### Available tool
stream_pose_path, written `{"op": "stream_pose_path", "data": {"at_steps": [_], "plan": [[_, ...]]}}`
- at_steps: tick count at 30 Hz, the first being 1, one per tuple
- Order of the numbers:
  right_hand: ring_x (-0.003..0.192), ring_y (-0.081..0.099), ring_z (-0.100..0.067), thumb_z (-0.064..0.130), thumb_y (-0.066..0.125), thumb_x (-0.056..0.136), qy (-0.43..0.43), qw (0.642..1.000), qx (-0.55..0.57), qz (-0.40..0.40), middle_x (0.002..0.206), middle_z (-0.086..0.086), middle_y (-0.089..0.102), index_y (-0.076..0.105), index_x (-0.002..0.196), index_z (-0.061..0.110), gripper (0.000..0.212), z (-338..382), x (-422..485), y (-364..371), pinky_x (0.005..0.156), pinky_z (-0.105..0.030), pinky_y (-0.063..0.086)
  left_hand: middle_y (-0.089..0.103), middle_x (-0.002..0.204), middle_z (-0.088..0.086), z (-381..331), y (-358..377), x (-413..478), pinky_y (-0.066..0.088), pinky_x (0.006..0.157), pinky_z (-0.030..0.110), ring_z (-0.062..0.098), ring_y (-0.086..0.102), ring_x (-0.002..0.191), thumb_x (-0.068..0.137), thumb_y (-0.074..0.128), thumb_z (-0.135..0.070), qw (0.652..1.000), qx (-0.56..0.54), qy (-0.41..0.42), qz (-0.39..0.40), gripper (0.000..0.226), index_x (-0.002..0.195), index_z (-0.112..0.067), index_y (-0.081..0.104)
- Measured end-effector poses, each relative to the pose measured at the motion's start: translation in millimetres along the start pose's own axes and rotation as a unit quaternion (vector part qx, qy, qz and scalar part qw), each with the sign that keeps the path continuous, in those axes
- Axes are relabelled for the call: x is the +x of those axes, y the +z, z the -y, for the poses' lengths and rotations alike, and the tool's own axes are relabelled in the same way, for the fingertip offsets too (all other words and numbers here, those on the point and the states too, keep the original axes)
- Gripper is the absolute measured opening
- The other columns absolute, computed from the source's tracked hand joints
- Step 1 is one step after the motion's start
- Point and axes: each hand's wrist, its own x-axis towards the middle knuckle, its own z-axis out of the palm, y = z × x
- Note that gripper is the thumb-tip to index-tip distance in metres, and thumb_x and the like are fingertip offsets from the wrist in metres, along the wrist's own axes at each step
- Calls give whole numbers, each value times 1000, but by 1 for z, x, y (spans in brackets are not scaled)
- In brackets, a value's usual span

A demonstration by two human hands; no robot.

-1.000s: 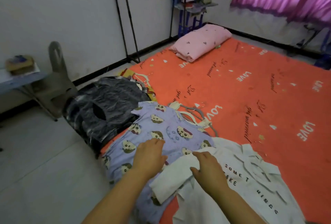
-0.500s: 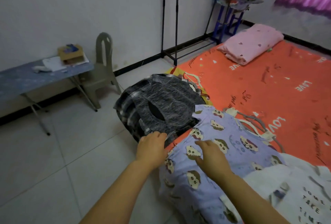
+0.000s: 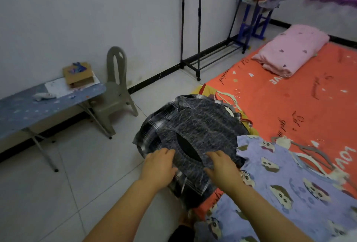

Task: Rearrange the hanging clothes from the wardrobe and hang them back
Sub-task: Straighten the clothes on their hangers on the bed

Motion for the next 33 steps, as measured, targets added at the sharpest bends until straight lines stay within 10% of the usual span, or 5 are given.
{"op": "stream_pose_path", "data": {"at_steps": [33], "plan": [[122, 45, -24, 31, 54, 95, 374, 913, 147, -72, 140, -6, 41, 38, 141, 19, 50, 14, 249, -42, 103, -39, 39, 45, 136, 3, 59, -66, 395, 38, 98, 38, 22, 46, 120, 92, 51, -41, 929, 51, 331, 154, 58, 142, -20, 30]]}}
